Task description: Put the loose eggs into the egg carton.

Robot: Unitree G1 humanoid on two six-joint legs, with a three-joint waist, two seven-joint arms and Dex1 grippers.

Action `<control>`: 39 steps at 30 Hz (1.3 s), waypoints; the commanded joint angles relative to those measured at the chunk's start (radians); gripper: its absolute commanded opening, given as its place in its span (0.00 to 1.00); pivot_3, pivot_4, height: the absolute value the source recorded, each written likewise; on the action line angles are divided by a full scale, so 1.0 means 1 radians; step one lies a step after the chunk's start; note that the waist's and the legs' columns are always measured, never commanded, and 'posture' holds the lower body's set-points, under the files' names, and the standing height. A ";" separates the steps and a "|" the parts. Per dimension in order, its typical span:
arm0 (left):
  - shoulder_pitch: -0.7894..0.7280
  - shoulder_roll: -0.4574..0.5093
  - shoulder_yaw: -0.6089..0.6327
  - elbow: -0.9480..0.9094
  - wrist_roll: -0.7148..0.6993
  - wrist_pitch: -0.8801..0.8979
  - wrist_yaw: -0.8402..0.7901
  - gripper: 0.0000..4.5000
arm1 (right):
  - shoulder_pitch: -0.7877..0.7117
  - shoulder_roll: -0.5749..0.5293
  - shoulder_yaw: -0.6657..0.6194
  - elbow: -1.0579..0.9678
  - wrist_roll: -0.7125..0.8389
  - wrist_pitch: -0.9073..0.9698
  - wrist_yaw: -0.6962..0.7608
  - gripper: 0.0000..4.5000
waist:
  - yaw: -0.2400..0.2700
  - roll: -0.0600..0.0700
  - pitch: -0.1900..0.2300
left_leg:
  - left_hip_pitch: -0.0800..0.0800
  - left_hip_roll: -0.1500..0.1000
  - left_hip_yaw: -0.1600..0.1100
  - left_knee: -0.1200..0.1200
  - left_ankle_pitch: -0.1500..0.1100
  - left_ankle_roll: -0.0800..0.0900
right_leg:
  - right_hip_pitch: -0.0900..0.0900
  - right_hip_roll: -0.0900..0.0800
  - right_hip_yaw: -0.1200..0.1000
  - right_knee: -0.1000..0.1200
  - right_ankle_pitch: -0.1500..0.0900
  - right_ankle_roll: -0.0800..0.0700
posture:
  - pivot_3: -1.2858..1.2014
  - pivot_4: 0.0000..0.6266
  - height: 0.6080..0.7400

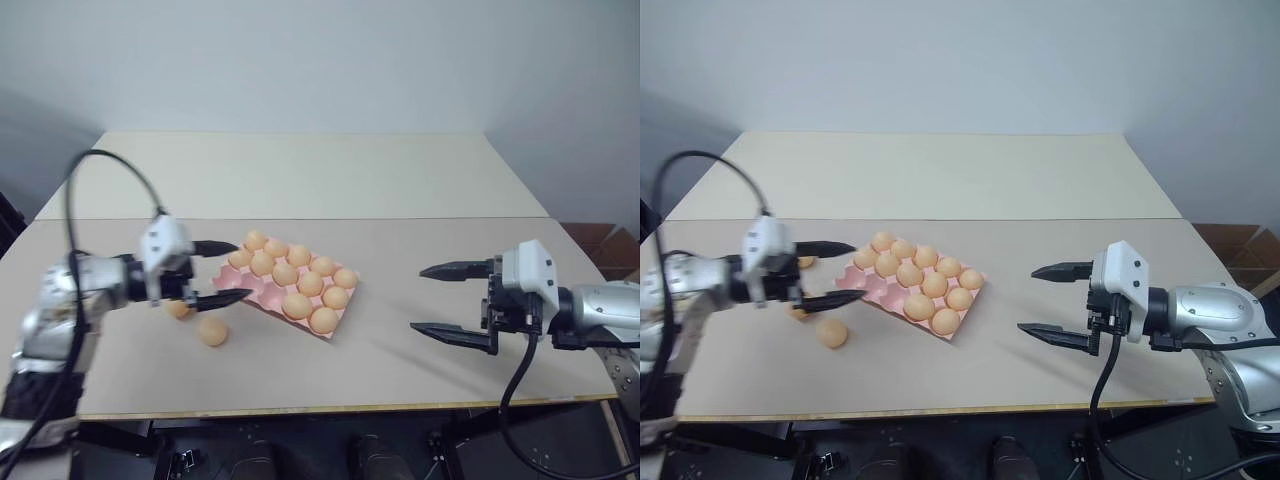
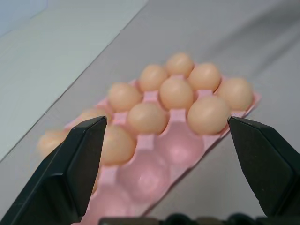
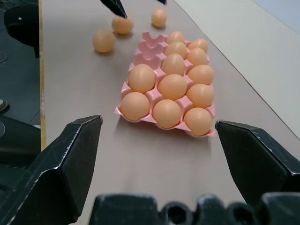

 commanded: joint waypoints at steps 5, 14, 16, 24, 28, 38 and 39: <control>0.326 0.086 0.403 -0.130 -0.115 0.096 -0.023 1.00 | -0.020 -0.005 -0.019 0.007 0.022 -0.018 0.024 1.00 | -0.001 0.000 0.000 | 0.000 0.000 0.001 -0.001 0.000 0.000 | -0.001 -0.001 0.000 -0.001 -0.004 -0.006 | 0.52 0.24 1.00; 0.610 -0.015 0.572 -0.362 -0.212 0.220 0.071 1.00 | -0.023 0.000 -0.013 0.016 0.018 -0.018 0.035 1.00 | 0.018 0.000 0.000 | 0.000 0.001 0.001 -0.001 0.000 -0.001 | -0.001 -0.001 -0.001 -0.001 -0.004 -0.007 | 0.52 0.24 1.00; 0.630 -0.021 0.589 -0.383 -0.223 0.232 0.088 1.00 | -0.022 -0.001 -0.014 0.017 0.018 -0.019 0.037 1.00 | 0.017 0.000 0.000 | 0.000 0.001 0.001 -0.001 0.000 -0.001 | -0.001 -0.001 -0.001 -0.001 -0.004 -0.007 | 0.52 0.24 1.00; 0.647 -0.002 0.580 -0.404 -0.229 0.236 0.113 1.00 | -0.021 0.002 -0.015 0.017 0.015 -0.020 0.039 1.00 | 0.017 0.000 0.000 | 0.000 0.000 0.001 -0.001 0.000 -0.001 | -0.001 -0.001 0.000 -0.001 -0.004 -0.007 | 0.52 0.24 1.00; 0.569 0.023 0.390 -0.395 -0.137 0.217 0.188 1.00 | -0.026 0.006 -0.009 0.015 0.014 -0.020 0.036 1.00 | 0.025 0.001 0.000 | 0.001 0.000 0.001 -0.001 0.000 -0.001 | 0.000 -0.001 0.000 -0.001 -0.004 -0.007 | 0.52 0.24 1.00; 0.355 -0.005 0.007 -0.306 0.014 0.233 0.336 1.00 | 0.006 0.000 -0.040 -0.025 0.026 -0.008 0.014 1.00 | 0.015 0.000 0.000 | 0.000 0.000 0.002 -0.001 0.000 0.000 | -0.001 0.000 0.001 -0.001 -0.004 -0.006 | 0.52 0.24 1.00; 0.345 0.000 -0.024 -0.289 0.038 0.224 0.337 1.00 | 0.009 -0.001 -0.043 -0.028 0.027 -0.008 0.011 1.00 | 0.016 0.000 0.000 | 0.000 0.000 0.002 -0.001 0.000 0.000 | -0.001 0.000 0.001 -0.001 -0.004 -0.006 | 0.52 0.24 1.00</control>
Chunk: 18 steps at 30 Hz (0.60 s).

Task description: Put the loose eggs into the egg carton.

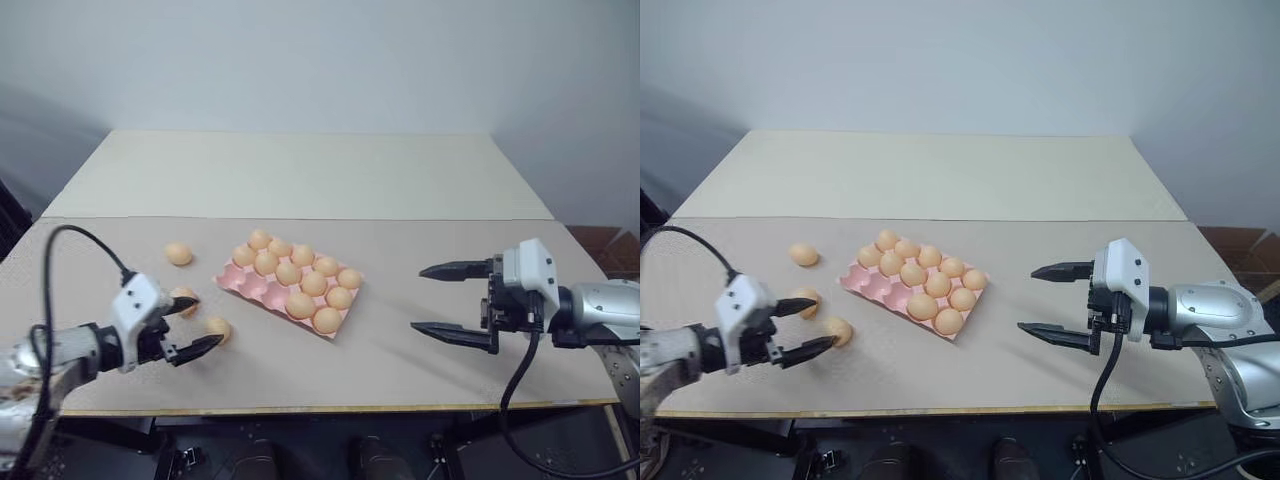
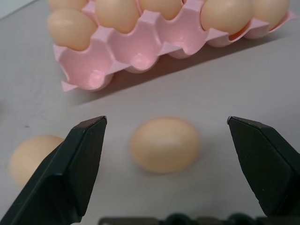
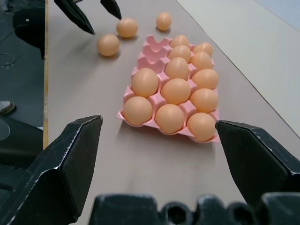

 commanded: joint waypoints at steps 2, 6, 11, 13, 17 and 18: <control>-0.039 0.010 -0.087 0.049 0.080 -0.049 0.009 1.00 | 0.001 -0.009 -0.042 -0.040 0.029 -0.005 -0.012 1.00 | 0.000 0.000 0.000 | 0.001 0.000 0.000 0.000 0.000 0.000 | 0.000 0.000 0.000 0.000 0.000 0.000 | 0.52 0.24 1.00; -0.087 -0.012 -0.138 0.119 0.134 -0.078 0.033 1.00 | 0.005 -0.011 -0.051 -0.051 0.034 -0.001 -0.021 1.00 | 0.002 0.000 0.000 | 0.001 0.000 0.000 0.000 0.000 0.000 | 0.000 0.000 0.000 0.000 0.000 0.000 | 0.52 0.24 1.00; -0.123 -0.030 -0.166 0.170 0.148 -0.085 0.028 1.00 | 0.015 -0.013 -0.056 -0.061 0.042 0.002 -0.032 1.00 | 0.002 0.000 0.000 | 0.000 0.000 0.000 0.000 0.000 0.000 | 0.000 0.000 0.000 0.000 0.000 0.000 | 0.52 0.24 1.00; -0.136 -0.036 -0.177 0.194 0.140 -0.094 0.008 1.00 | 0.016 -0.013 -0.055 -0.063 0.043 0.002 -0.036 1.00 | 0.002 0.000 0.000 | 0.000 0.000 0.000 0.000 0.000 0.000 | 0.000 0.000 0.000 0.000 0.000 0.000 | 0.52 0.24 1.00; -0.148 -0.041 -0.193 0.221 0.156 -0.112 0.006 0.80 | 0.017 -0.013 -0.056 -0.066 0.044 0.002 -0.041 1.00 | 0.002 0.000 0.000 | 0.001 0.000 0.000 0.000 0.000 0.000 | 0.000 0.000 0.000 0.000 0.000 0.000 | 0.52 0.24 1.00; -0.152 -0.043 -0.194 0.227 0.159 -0.117 0.009 0.73 | 0.017 -0.013 -0.055 -0.066 0.044 0.002 -0.042 1.00 | 0.002 0.000 0.000 | 0.001 0.000 0.000 0.000 0.000 0.000 | 0.000 0.000 0.000 0.000 0.000 0.000 | 0.52 0.24 1.00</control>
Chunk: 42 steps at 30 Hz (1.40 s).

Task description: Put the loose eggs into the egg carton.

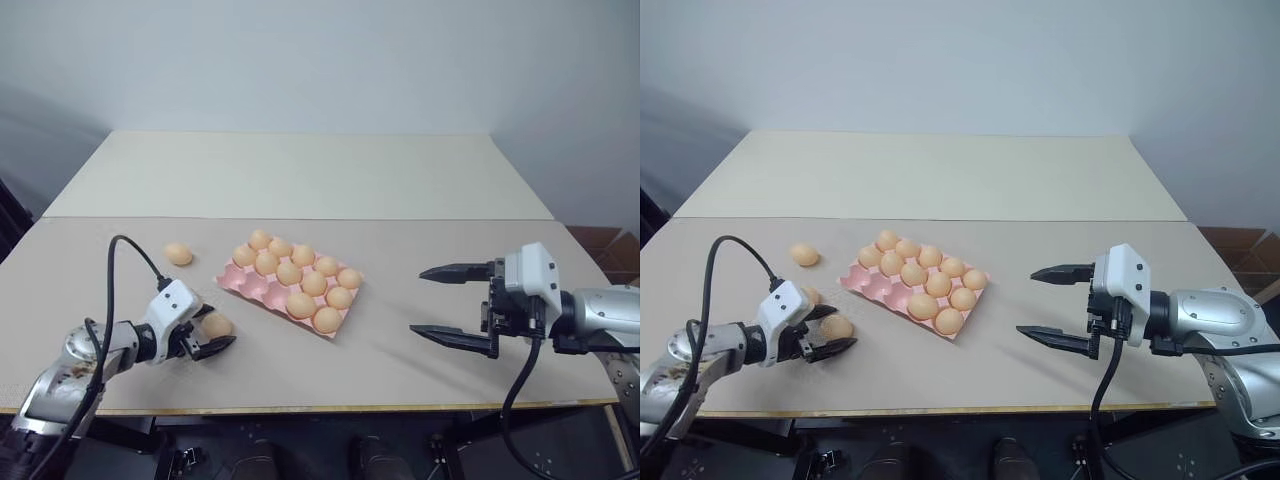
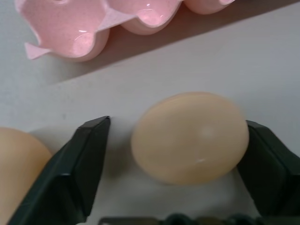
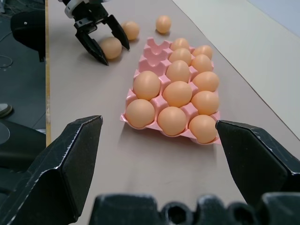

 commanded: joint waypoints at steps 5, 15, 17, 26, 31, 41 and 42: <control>-0.012 0.000 0.027 0.010 -0.002 -0.041 -0.015 0.55 | 0.000 -0.012 -0.040 -0.029 0.024 -0.003 -0.014 1.00 | 0.000 0.000 0.000 | 0.000 0.000 0.000 0.000 0.000 0.000 | 0.000 0.000 0.000 0.000 0.000 0.000 | 0.52 0.24 1.00; -0.148 -0.076 0.036 -0.042 -0.113 -0.027 -0.040 0.55 | -0.011 -0.008 -0.024 -0.021 0.019 -0.010 -0.020 1.00 | 0.009 0.000 0.000 | 0.000 0.000 0.000 0.000 0.000 0.000 | 0.001 0.000 -0.001 0.000 0.000 0.000 | 0.52 0.24 1.00; -0.194 -0.106 -0.002 -0.018 -0.096 -0.034 -0.039 0.55 | -0.018 -0.006 -0.018 -0.020 0.017 -0.011 -0.023 1.00 | 0.009 0.000 0.000 | 0.000 0.000 0.000 0.000 0.000 0.000 | 0.001 0.000 0.000 0.000 0.001 0.002 | 0.52 0.24 1.00; -0.344 -0.209 -0.140 0.120 0.009 -0.091 -0.036 0.55 | -0.004 -0.004 -0.027 -0.038 0.020 -0.010 -0.040 1.00 | 0.000 -0.001 0.000 | -0.001 -0.001 -0.001 0.000 0.000 0.000 | 0.001 0.000 0.000 0.000 0.004 0.006 | 0.52 0.24 1.00; -0.367 -0.213 -0.151 0.135 0.000 -0.094 -0.067 0.86 | 0.016 -0.005 -0.042 -0.055 0.022 -0.009 -0.055 1.00 | 0.000 -0.001 0.000 | 0.000 -0.001 -0.001 0.000 0.000 0.000 | 0.001 0.000 0.000 0.000 0.004 0.006 | 0.52 0.24 1.00; -0.330 -0.142 -0.001 0.024 -0.059 -0.100 -0.079 0.99 | 0.014 0.000 -0.030 -0.054 0.023 -0.017 -0.060 1.00 | -0.003 -0.001 0.000 | -0.001 -0.001 -0.001 0.000 0.000 0.000 | 0.001 0.001 0.000 0.000 0.004 0.006 | 0.52 0.24 1.00; -0.324 -0.128 0.016 0.014 -0.066 -0.097 -0.080 0.99 | 0.009 0.001 -0.025 -0.051 0.022 -0.019 -0.059 1.00 | -0.004 -0.001 0.000 | 0.000 -0.001 -0.001 0.000 0.000 0.000 | 0.001 0.001 0.001 0.000 0.004 0.006 | 0.52 0.24 1.00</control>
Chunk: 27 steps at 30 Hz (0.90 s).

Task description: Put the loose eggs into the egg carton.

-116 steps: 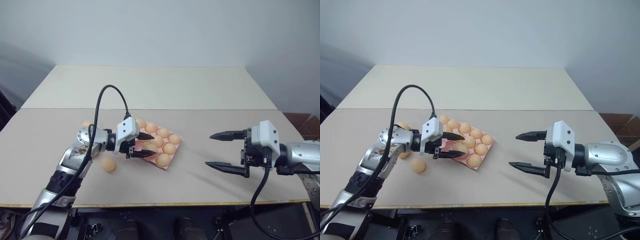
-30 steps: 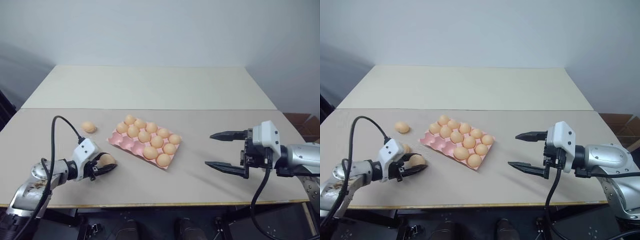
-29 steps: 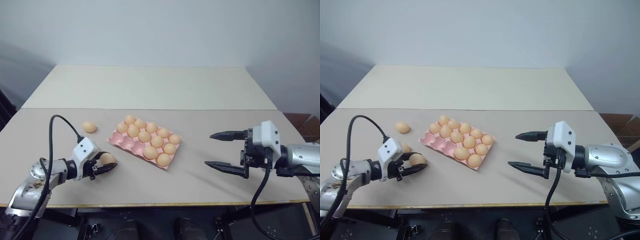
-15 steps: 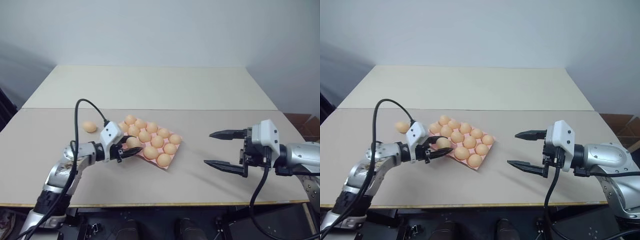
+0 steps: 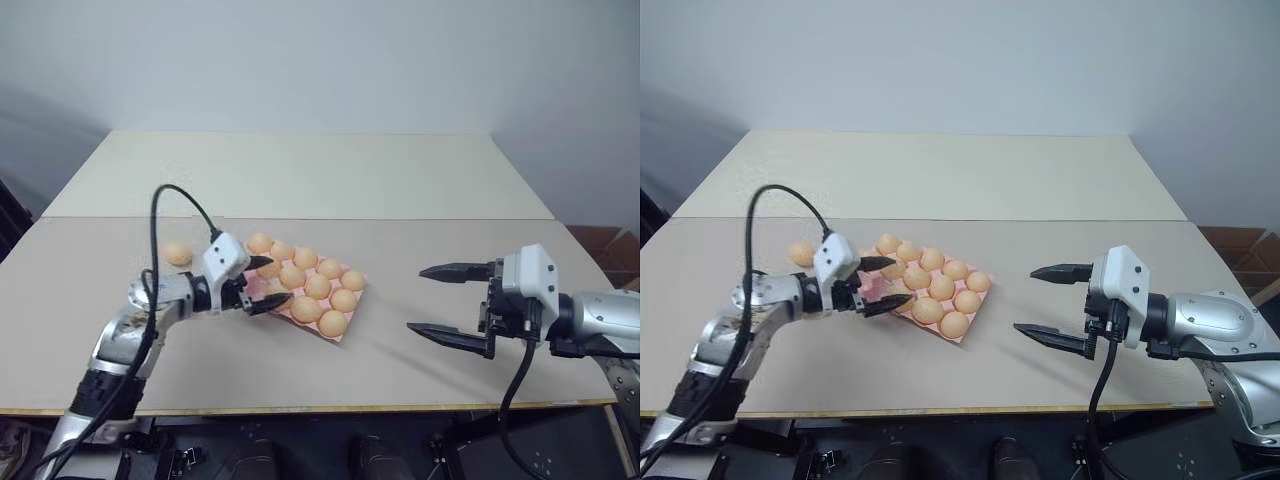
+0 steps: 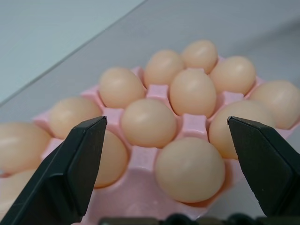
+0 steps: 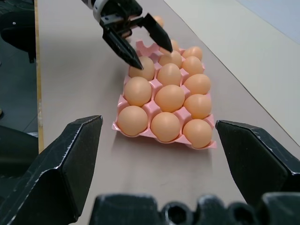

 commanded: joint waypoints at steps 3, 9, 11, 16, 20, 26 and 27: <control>0.047 0.079 0.140 -0.085 -0.061 -0.011 -0.018 0.99 | -0.031 0.004 -0.012 -0.005 0.013 -0.022 0.008 1.00 | 0.001 0.000 0.000 | 0.001 0.000 0.000 0.000 0.000 0.000 | 0.000 0.000 0.000 0.000 0.000 0.000 | 0.52 0.24 1.00; 0.258 0.196 0.390 -0.159 -0.141 0.009 -0.067 0.99 | -0.056 0.009 0.006 0.020 0.010 -0.032 0.029 1.00 | -0.006 0.000 0.000 | 0.000 0.001 0.000 0.000 0.000 0.000 | -0.001 0.000 0.000 0.000 0.000 0.000 | 0.52 0.24 1.00; 0.353 0.212 0.485 -0.192 -0.162 0.012 -0.088 0.99 | -0.060 0.012 0.011 0.030 0.007 -0.037 0.036 1.00 | -0.005 0.000 0.000 | 0.000 0.001 0.000 0.000 0.000 0.000 | -0.001 0.000 0.000 0.000 -0.001 -0.001 | 0.52 0.24 1.00; 0.566 0.189 0.689 -0.326 -0.234 0.093 -0.065 0.99 | -0.072 0.015 0.021 0.062 -0.001 -0.050 0.061 1.00 | -0.005 0.000 0.000 | 0.000 0.001 0.001 0.000 0.000 0.000 | -0.001 -0.001 -0.001 -0.001 -0.004 -0.006 | 0.52 0.24 1.00; 0.714 0.133 0.820 -0.427 -0.276 0.149 -0.024 0.99 | -0.083 0.016 0.021 0.084 -0.004 -0.057 0.072 1.00 | -0.001 0.000 0.000 | 0.001 0.001 0.001 0.000 0.000 0.000 | -0.001 -0.001 0.000 -0.001 -0.004 -0.007 | 0.52 0.24 1.00; 0.782 0.094 0.894 -0.518 -0.342 0.208 0.053 0.99 | -0.086 0.017 0.031 0.101 -0.010 -0.062 0.087 1.00 | 0.005 0.000 0.000 | 0.002 0.001 0.001 0.000 0.000 -0.001 | 0.000 -0.001 -0.001 -0.001 -0.004 -0.007 | 0.52 0.24 1.00; 0.789 0.093 0.896 -0.527 -0.347 0.212 0.061 0.99 | -0.090 0.017 0.034 0.106 -0.010 -0.062 0.088 1.00 | 0.004 0.000 0.000 | 0.002 0.001 0.001 0.000 0.000 -0.001 | 0.000 -0.001 0.000 -0.001 -0.004 -0.007 | 0.52 0.24 1.00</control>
